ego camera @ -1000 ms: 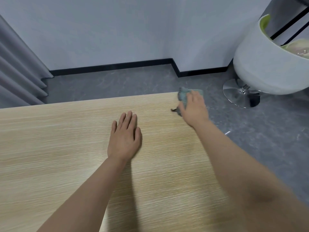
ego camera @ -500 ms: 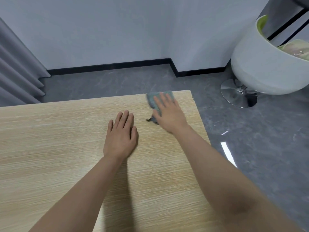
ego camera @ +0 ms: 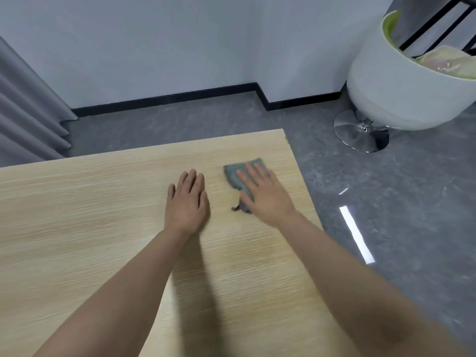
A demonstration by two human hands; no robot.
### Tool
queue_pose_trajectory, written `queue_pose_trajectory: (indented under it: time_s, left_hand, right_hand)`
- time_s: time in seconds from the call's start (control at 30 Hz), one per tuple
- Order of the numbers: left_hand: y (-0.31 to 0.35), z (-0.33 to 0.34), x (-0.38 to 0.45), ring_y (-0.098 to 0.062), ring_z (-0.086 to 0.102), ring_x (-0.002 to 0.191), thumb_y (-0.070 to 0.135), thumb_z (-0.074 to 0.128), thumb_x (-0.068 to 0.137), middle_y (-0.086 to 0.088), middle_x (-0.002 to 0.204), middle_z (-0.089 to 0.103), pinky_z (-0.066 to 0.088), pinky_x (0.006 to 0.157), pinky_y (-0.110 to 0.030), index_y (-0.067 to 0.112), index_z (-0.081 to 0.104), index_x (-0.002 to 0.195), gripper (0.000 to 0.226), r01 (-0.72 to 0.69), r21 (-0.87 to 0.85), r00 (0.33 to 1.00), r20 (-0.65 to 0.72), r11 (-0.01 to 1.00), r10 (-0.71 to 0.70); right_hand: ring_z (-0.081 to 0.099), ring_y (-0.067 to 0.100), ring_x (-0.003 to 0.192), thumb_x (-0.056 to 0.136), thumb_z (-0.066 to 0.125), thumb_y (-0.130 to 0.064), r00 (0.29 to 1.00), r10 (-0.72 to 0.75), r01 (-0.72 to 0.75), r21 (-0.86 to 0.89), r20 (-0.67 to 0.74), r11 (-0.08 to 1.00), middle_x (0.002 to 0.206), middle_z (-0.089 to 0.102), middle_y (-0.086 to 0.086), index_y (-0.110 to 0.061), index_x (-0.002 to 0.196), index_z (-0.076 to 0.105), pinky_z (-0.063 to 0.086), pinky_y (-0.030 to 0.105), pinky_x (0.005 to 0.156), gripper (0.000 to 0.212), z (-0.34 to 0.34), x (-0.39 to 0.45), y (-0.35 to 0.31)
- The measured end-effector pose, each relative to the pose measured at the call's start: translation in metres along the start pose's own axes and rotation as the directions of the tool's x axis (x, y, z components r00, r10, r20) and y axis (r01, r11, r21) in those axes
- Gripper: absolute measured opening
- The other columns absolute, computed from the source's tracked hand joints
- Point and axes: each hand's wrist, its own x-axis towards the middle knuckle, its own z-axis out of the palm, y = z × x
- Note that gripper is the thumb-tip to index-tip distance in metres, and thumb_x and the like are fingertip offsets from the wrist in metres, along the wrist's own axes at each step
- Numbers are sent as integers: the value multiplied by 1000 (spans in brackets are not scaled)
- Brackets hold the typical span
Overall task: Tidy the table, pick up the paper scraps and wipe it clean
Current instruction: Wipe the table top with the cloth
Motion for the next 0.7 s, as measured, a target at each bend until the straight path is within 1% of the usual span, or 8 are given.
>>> queue_pose_trajectory:
  time_s: [0.13,0.2,0.27,0.37,0.43,0.5,0.6,0.7]
  left_hand:
    - [1,-3,-24,-16,-6,146,31,23,101,0,159,2,1,118,-41,17,13,151,53,11,6,998,70,1000,-11]
    - [1,-3,-33,-16,-7,146,32,23,101,0,159,0,0,118,-40,18,11,151,54,11,4,996,89,1000,-11]
    - [0,-3,-40,-15,-7,146,33,24,101,1,159,0,0,118,-39,18,12,151,54,11,-6,995,94,1000,-10]
    - [-3,-3,-52,-14,-3,146,30,29,100,2,159,5,1,118,-38,18,17,150,53,35,-78,996,84,996,-28]
    - [-5,-3,-62,-13,-2,146,30,32,100,3,159,5,1,118,-38,18,18,150,53,31,-91,996,88,995,-23]
    - [-9,-5,-70,-14,-3,146,30,33,100,2,159,4,2,118,-38,19,17,150,54,14,-69,992,126,998,-5]
    - [-11,-7,-81,-15,-5,146,31,33,100,2,159,1,2,118,-39,20,14,151,55,16,-33,985,170,999,-10]
    - [-7,-7,-90,-17,-7,146,31,34,100,2,159,-1,2,118,-41,20,13,151,56,38,-32,981,193,999,-31]
  right_hand:
    - [-10,21,146,101,13,-39,913,408,-406,86,-10,910,158,-8,7,-18,150,0,-4,37,119,55,-1,-6,47]
    - [-8,25,146,101,11,-38,874,486,-485,71,3,872,158,-7,12,-15,150,-1,-4,39,119,56,0,-9,37]
    - [-7,29,145,100,8,-38,920,392,-392,-12,-25,920,157,-6,15,-13,149,-3,-3,43,119,57,3,-17,6]
    - [-9,26,145,98,6,-43,999,54,-54,-20,5,998,157,-6,10,-19,149,-3,-4,43,119,57,13,-45,-57]
    - [-15,19,144,98,8,-45,989,-125,124,11,78,992,157,-11,2,-25,148,-6,-9,38,118,56,12,-64,-68]
    - [-17,13,142,98,5,-45,981,-173,175,-21,85,984,157,-13,-1,-27,148,-7,-10,36,116,54,8,-67,-43]
    - [-13,19,144,99,7,-40,993,109,-105,-77,46,991,158,-10,7,-20,149,-6,-5,37,117,55,3,-62,11]
    - [-11,23,145,101,12,-37,917,394,-397,28,68,918,158,-11,9,-18,149,-6,-4,39,119,55,2,-65,35]
